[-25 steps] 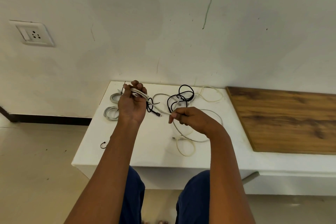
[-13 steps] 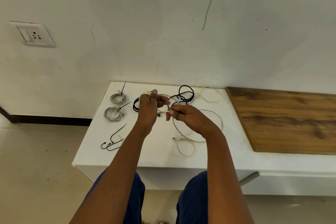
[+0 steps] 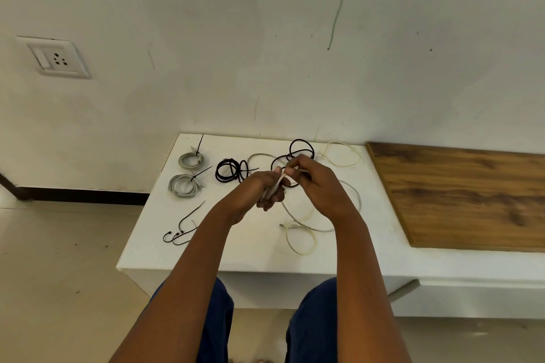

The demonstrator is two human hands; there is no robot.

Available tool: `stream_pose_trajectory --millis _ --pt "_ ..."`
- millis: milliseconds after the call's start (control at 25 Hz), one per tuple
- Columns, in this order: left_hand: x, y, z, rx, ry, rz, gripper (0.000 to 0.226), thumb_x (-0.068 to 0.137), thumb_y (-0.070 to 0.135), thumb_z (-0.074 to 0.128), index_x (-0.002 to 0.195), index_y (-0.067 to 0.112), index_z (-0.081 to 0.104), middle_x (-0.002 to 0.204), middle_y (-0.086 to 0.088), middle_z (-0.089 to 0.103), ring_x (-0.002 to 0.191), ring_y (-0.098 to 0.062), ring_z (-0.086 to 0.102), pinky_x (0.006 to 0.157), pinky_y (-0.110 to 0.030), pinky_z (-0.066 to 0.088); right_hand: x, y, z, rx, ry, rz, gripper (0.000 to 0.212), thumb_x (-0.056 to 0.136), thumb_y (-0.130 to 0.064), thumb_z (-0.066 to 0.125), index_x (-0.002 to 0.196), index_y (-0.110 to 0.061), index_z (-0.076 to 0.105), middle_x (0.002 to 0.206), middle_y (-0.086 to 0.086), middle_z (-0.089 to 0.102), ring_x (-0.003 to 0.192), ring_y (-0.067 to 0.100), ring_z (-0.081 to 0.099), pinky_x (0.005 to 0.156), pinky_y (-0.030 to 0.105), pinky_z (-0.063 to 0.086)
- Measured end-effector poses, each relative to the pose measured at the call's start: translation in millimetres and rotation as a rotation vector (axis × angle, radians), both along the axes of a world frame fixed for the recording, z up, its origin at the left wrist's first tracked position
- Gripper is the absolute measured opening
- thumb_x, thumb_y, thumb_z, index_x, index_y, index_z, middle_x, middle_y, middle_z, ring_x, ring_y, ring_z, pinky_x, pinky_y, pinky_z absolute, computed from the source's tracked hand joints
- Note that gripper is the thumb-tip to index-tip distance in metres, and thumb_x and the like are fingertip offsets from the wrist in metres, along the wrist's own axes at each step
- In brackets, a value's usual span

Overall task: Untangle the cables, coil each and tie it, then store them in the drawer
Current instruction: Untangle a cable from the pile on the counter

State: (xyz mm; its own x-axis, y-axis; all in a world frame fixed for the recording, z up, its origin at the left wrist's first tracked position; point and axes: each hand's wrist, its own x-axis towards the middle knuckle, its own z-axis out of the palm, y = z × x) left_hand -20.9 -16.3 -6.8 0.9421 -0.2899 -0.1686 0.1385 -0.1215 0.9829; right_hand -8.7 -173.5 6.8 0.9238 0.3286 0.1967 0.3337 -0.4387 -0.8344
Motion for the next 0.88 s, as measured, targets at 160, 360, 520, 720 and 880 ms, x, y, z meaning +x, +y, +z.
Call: stream_pose_trajectory --millis 160,360,520,720,880 --pt "0 4 1 -0.317 0.152 -0.129 0.042 0.099 0.043 0.032 0.078 0.013 0.052 0.048 0.004 0.037 0.034 -0.006 0.025 0.044 -0.02 0.029 -2 2 3 0.161 0.043 0.015 0.017 0.092 -0.016 0.057 0.089 -0.03 0.048 0.075 0.009 0.049 0.068 0.01 0.045 0.067 0.018 0.04" --pt "3 4 2 -0.622 0.258 -0.172 0.036 0.09 0.042 0.04 0.066 0.018 0.051 0.041 0.009 0.032 0.028 -0.004 0.023 0.039 -0.02 0.032 -9 18 3 0.336 0.1 0.032 0.018 0.099 -0.007 0.04 0.098 -0.013 0.057 0.102 0.013 0.05 0.098 0.011 0.05 0.091 0.017 0.041" --pt "6 4 -3 -0.717 0.276 -0.08 0.041 0.094 0.041 0.036 0.063 0.019 0.052 0.039 0.009 0.031 0.026 -0.004 0.022 0.036 -0.02 0.028 -11 29 0 0.407 0.212 -0.047 0.026 0.101 -0.012 0.034 0.106 -0.006 0.059 0.106 0.017 0.053 0.1 0.012 0.051 0.086 0.011 0.04" --pt "8 7 -3 -0.757 0.285 -0.041 0.046 0.094 0.041 0.036 0.058 0.021 0.054 0.037 0.009 0.031 0.026 -0.005 0.023 0.036 -0.02 0.028 -12 34 -10 0.532 0.323 0.003 0.031 0.103 -0.021 0.03 0.107 -0.01 0.059 0.09 -0.004 0.067 0.08 0.001 0.065 0.07 0.015 0.052" --pt "6 -6 0 -0.715 0.274 0.16 0.054 0.095 0.044 0.041 0.047 0.02 0.049 0.031 0.008 0.028 0.023 -0.007 0.02 0.038 -0.022 0.028 -8 46 -16 0.489 0.212 -0.045 0.034 0.102 -0.011 0.029 0.131 -0.006 0.047 0.101 0.01 0.053 0.08 0.019 0.058 0.052 0.023 0.049"
